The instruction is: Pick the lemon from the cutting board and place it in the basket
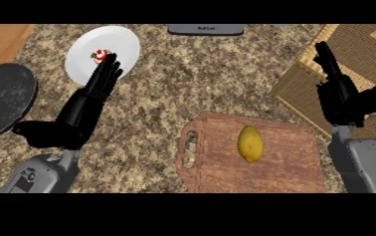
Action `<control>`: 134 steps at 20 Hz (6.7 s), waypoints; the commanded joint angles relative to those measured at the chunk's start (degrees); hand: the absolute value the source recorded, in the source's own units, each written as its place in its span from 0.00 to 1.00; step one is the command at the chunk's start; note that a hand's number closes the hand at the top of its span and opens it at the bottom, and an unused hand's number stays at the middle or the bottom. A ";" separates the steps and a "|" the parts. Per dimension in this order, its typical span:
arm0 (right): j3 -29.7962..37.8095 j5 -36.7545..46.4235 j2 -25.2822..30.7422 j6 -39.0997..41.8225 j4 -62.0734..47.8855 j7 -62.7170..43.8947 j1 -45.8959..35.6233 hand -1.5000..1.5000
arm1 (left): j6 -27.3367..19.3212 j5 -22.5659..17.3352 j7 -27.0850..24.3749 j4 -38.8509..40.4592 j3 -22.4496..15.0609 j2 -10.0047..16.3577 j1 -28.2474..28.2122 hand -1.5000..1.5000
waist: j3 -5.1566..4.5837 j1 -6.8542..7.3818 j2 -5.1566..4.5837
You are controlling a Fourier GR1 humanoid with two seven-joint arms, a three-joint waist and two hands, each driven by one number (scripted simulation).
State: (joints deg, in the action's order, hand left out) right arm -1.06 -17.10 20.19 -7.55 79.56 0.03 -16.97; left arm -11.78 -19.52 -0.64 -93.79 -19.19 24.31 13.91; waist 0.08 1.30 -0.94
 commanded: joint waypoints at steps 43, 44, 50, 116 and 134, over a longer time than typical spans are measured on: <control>-9.10 8.07 13.42 43.17 29.75 -69.58 -27.63 0.00 | 3.44 -2.31 9.43 17.18 13.57 5.79 -1.91 0.50 | -0.18 -3.02 1.56; -5.67 5.83 16.35 42.73 32.89 -67.15 -24.16 0.00 | 4.78 -2.19 7.93 15.81 14.23 7.02 -4.81 0.50 | -0.11 -2.60 1.52; 0.17 4.35 18.86 36.10 43.57 -64.08 -12.89 0.00 | 5.90 -1.07 7.63 16.28 15.12 5.30 -4.44 0.50 | -0.10 -1.92 1.18; -14.66 66.09 -10.89 19.23 7.35 -6.78 13.97 1.00 | 14.50 14.57 15.30 12.32 27.48 -7.48 -2.31 0.50 | -0.08 -1.26 0.94; -29.78 68.38 -20.03 3.59 0.45 -41.29 2.86 1.00 | 15.82 16.01 12.59 14.76 27.13 -9.53 -1.13 0.50 | -0.11 1.16 0.58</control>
State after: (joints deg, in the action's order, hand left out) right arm -25.16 53.23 2.42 2.60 81.51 -26.36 -10.70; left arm 3.46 -3.59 12.89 -79.82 8.54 15.24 12.28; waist -0.39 1.00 0.14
